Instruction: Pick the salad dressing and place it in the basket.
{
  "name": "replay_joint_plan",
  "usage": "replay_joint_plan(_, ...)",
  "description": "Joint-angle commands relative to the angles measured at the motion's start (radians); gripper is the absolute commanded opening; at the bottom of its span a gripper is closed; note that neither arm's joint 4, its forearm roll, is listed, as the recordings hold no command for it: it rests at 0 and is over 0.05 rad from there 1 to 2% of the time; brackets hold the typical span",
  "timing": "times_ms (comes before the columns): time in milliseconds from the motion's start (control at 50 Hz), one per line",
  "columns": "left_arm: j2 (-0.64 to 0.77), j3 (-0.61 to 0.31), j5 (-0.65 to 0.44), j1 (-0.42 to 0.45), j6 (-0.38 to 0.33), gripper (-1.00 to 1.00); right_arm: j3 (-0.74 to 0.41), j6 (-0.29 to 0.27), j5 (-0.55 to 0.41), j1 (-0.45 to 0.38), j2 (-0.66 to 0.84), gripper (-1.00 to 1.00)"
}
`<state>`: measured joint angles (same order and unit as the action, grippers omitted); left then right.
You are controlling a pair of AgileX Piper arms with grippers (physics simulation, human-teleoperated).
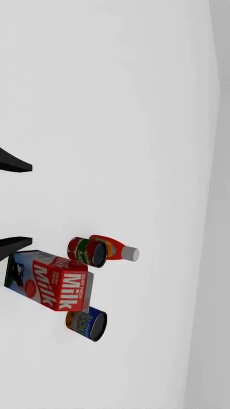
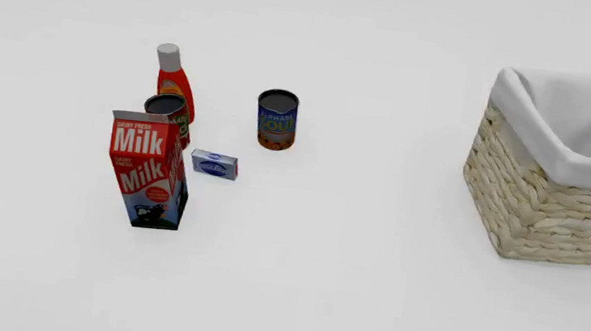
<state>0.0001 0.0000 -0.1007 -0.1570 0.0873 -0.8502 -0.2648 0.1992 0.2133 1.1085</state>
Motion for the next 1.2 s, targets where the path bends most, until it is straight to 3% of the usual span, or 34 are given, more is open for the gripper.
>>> replay_joint_plan(20, 0.000, 0.000, 0.000, -0.004, 0.000, 1.00, 0.007, 0.028, -0.001, 0.002, 0.006, -1.00)
replay_joint_plan(460, 0.000, 0.000, -0.005, -0.002, 0.004, 1.00, 0.081, 0.064, 0.060, 0.022, 0.042, -1.00)
replay_joint_plan(1200, 0.000, 0.000, -0.014, -0.020, 0.011, 1.00, 0.074, 0.106, 0.122, 0.016, 0.156, -1.00)
